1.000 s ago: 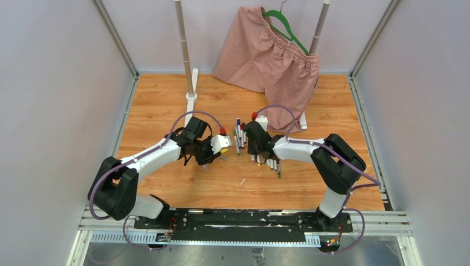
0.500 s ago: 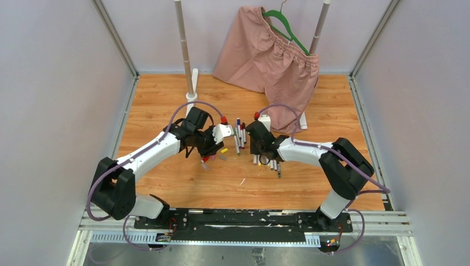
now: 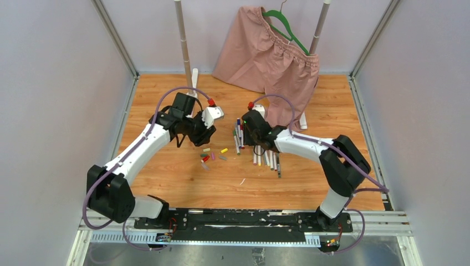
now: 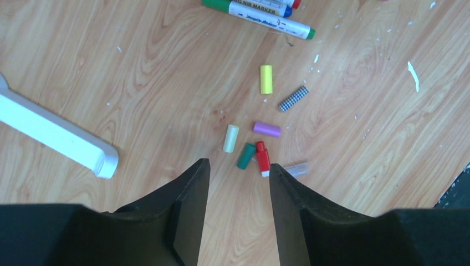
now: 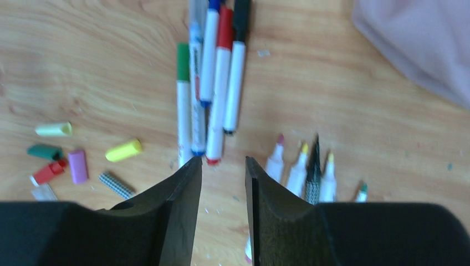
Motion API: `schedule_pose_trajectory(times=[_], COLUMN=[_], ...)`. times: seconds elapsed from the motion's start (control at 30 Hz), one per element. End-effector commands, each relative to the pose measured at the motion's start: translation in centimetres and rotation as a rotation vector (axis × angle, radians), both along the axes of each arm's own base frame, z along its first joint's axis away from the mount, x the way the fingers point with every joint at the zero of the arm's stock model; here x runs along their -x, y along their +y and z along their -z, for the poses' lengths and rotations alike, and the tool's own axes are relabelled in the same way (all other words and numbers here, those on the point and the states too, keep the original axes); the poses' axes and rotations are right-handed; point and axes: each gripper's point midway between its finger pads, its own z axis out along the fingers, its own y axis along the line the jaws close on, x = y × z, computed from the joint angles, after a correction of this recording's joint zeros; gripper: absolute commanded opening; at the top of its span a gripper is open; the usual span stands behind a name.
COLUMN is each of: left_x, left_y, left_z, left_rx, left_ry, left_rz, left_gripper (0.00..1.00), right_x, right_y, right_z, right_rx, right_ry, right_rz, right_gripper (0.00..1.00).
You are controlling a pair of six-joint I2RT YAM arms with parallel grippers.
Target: Open the pen caps
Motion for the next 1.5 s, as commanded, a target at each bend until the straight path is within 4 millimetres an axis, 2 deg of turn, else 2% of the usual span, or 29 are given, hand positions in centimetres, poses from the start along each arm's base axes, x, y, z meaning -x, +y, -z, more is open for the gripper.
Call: schedule_pose_trajectory(times=[0.0,0.23,0.4,0.53,0.57,0.6,0.93,1.03,1.13,1.27,1.3,1.4,1.47], left_x=[0.9,2.0,1.9,2.1,2.1,2.1,2.0,1.9,1.6,1.8,1.9,2.3,2.9], left_y=[1.0,1.4,1.3,1.2,1.2,1.3,1.5,1.6,2.0,1.9,1.8,1.2,1.0], left_z=[-1.7,-2.5,-2.8,-3.0,-3.0,-3.1,-4.2,-4.5,-4.9,-5.6,-5.9,-6.8,-6.7], left_rx=[0.003,0.010,0.016,0.026,0.026,0.026,0.026,0.020,-0.002,-0.011,-0.009,0.009,-0.016], left_ry=[-0.010,-0.019,-0.023,-0.023,-0.026,-0.028,-0.074,-0.092,-0.132,-0.197,-0.216,-0.277,-0.356], left_rz=[-0.019,0.007,0.006,0.008,0.006,0.005,0.006,0.009,0.028,0.101,0.120,0.212,0.339], left_gripper=[0.51,0.54,0.60,0.76,0.95,0.99,1.00,1.00,1.00,1.00,1.00,1.00,1.00], right_x=[-2.3,-5.3,-6.2,-6.5,-6.5,-6.5,-6.7,-6.6,-6.7,-6.7,-6.5,-4.8,-2.6], right_y=[0.6,0.1,0.0,0.3,0.3,0.3,-0.2,-0.5,-0.7,-0.4,-0.3,0.4,1.6], right_z=[0.1,2.4,3.5,3.9,4.0,4.1,6.1,6.1,4.9,1.1,-0.4,-3.2,-4.6], right_rx=[0.046,0.135,0.157,0.160,0.161,0.164,0.208,0.220,0.206,0.119,0.088,-0.010,-0.097], right_ry=[0.051,0.074,0.094,0.098,0.100,0.103,0.134,0.132,0.112,0.074,0.058,0.046,0.074], right_rz=[0.000,0.024,0.024,0.013,0.010,0.009,0.015,0.015,0.014,-0.018,-0.033,-0.124,-0.229], right_gripper=[0.38,0.32,0.29,0.27,0.27,0.27,0.26,0.18,0.01,0.00,0.00,0.00,0.00])
